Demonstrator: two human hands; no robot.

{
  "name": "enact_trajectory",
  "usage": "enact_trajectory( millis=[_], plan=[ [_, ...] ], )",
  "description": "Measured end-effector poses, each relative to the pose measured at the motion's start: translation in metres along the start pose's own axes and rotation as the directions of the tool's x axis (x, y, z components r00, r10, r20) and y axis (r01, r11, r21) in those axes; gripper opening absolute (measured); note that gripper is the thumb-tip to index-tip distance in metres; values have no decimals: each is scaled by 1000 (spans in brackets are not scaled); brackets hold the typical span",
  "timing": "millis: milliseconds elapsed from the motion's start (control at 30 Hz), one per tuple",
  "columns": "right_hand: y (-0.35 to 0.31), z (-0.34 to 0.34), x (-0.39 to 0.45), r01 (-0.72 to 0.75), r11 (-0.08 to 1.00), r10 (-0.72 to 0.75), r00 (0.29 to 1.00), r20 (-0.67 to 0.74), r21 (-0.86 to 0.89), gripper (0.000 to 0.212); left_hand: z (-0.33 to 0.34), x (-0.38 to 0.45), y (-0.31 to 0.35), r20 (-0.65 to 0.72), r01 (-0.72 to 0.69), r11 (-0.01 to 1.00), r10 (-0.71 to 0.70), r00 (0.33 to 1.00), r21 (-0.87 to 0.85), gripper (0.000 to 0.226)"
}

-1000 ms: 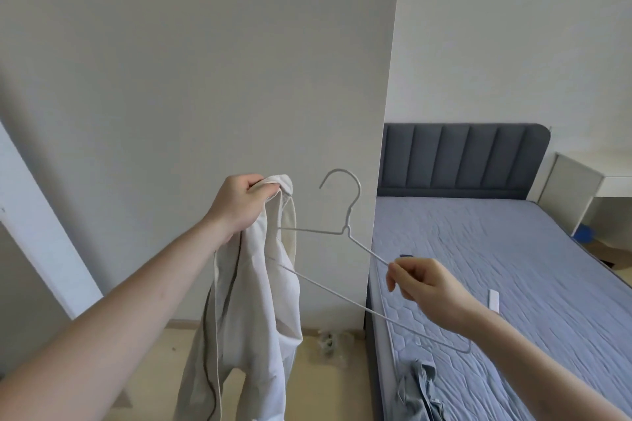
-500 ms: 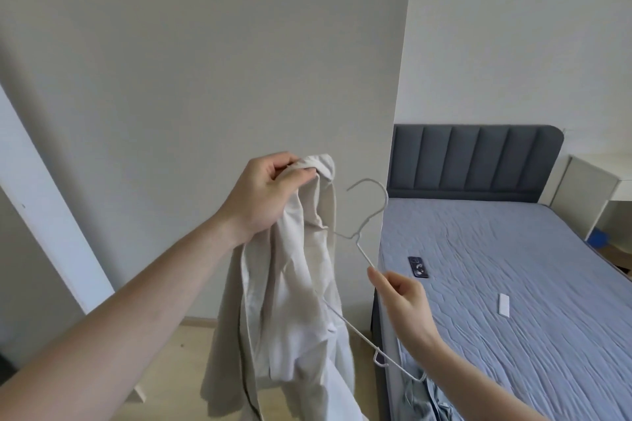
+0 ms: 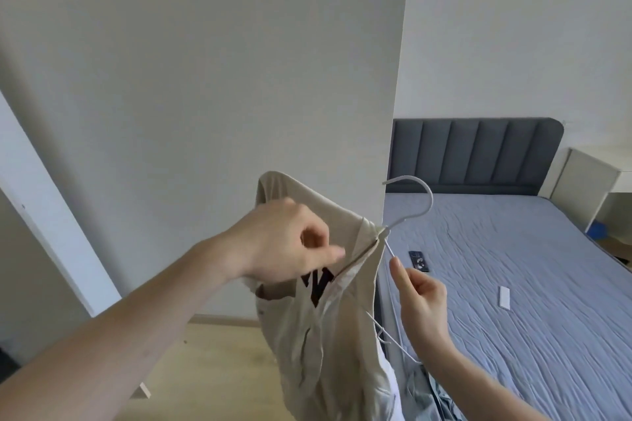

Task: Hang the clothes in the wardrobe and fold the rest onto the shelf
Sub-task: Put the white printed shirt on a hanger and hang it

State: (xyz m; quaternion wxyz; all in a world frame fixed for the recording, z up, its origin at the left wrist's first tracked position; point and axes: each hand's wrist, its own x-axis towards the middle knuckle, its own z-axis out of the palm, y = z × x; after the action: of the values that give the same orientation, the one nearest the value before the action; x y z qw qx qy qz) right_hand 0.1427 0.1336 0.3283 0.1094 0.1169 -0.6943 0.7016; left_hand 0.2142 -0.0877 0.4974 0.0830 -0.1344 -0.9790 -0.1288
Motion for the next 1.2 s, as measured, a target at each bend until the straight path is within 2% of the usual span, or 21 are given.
enact_trajectory(
  millis=[67, 100, 133, 200, 267, 333, 433, 500, 567, 600, 667, 733, 767, 833, 867, 900, 967, 1033, 1100, 1133, 1200],
  plan=[
    [-2, 0, 1, -14, 999, 14, 1000, -5, 39, 67, -4, 13, -10, -229, -56, 998, 57, 972, 10, 21],
    [-2, 0, 2, -21, 998, 22, 1000, -8, 58, 69, -5, 22, -18, -287, -83, 995, 93, 953, 47, 11],
    [-4, 1, 2, -32, 997, 33, 999, -15, 72, 71, -5, 31, -26, -285, -92, 990, 121, 951, 111, 23],
    [-9, 1, 4, -38, 995, 41, 999, -26, 91, 74, 0, 51, -42, -176, -118, 971, 156, 972, 209, 48],
    [-12, 0, 6, -34, 996, 37, 999, -29, 88, 75, 7, 68, -48, -133, -153, 959, 189, 973, 238, 54],
    [-14, -2, 7, -33, 996, 34, 999, -15, 78, 74, 11, 83, -50, -141, -198, 948, 238, 961, 249, 49],
    [-17, -7, 7, -1, 998, 2, 1000, -12, 64, 71, 8, 98, -45, -146, -225, 936, 271, 952, 271, 23],
    [-15, -13, 7, 19, 998, -18, 1000, -12, 61, 69, 9, 104, -42, -124, -213, 932, 258, 958, 292, 24],
    [-13, -22, 8, 6, 998, -6, 1000, 0, 68, 68, 16, 107, -42, -194, -247, 932, 302, 933, 264, 25],
    [-12, -27, 11, -2, 998, 1, 1000, 17, 71, 64, 18, 106, -42, -233, -266, 932, 323, 917, 247, 24],
    [-11, -38, 15, 34, 999, -35, 999, 9, 17, 40, 21, 104, -41, -268, -292, 935, 339, 902, 199, 22],
    [-3, -50, 16, 71, 994, -79, 992, -98, -81, 29, 21, 103, -42, -309, -290, 942, 331, 892, 171, 19],
    [6, -57, 15, 45, 995, -62, 977, -202, -89, 30, 20, 102, -44, -344, -274, 948, 314, 885, 161, 20],
    [29, -67, 9, -110, 994, 97, 905, -414, -7, 32, 15, 99, -48, -414, -227, 966, 258, 873, 123, 23],
    [43, -69, 3, -215, 976, 208, 860, -466, 39, 30, 12, 97, -50, -436, -206, 974, 227, 871, 96, 23],
    [55, -68, -4, -318, 947, 302, 840, -451, 42, 29, 9, 95, -51, -452, -189, 979, 202, 869, 73, 23],
    [73, -57, -19, -401, 912, 371, 894, -250, -80, 19, 6, 93, -53, -472, -167, 985, 170, 865, 48, 24],
    [79, -38, -29, -385, 902, 402, 914, 52, -197, 9, 4, 91, -52, -487, -164, 986, 150, 861, 14, 23],
    [79, -18, -31, -311, 910, 386, 876, 289, -272, 20, 3, 89, -50, -501, -160, 987, 128, 856, -23, 20],
    [78, -10, -30, -280, 914, 375, 859, 350, -293, 23, 2, 88, -49, -504, -163, 986, 124, 855, -34, 20],
    [81, -1, -25, -231, 912, 354, 862, 364, -340, 15, -1, 83, -51, -510, -175, 983, 123, 851, -56, 23]
  ],
)
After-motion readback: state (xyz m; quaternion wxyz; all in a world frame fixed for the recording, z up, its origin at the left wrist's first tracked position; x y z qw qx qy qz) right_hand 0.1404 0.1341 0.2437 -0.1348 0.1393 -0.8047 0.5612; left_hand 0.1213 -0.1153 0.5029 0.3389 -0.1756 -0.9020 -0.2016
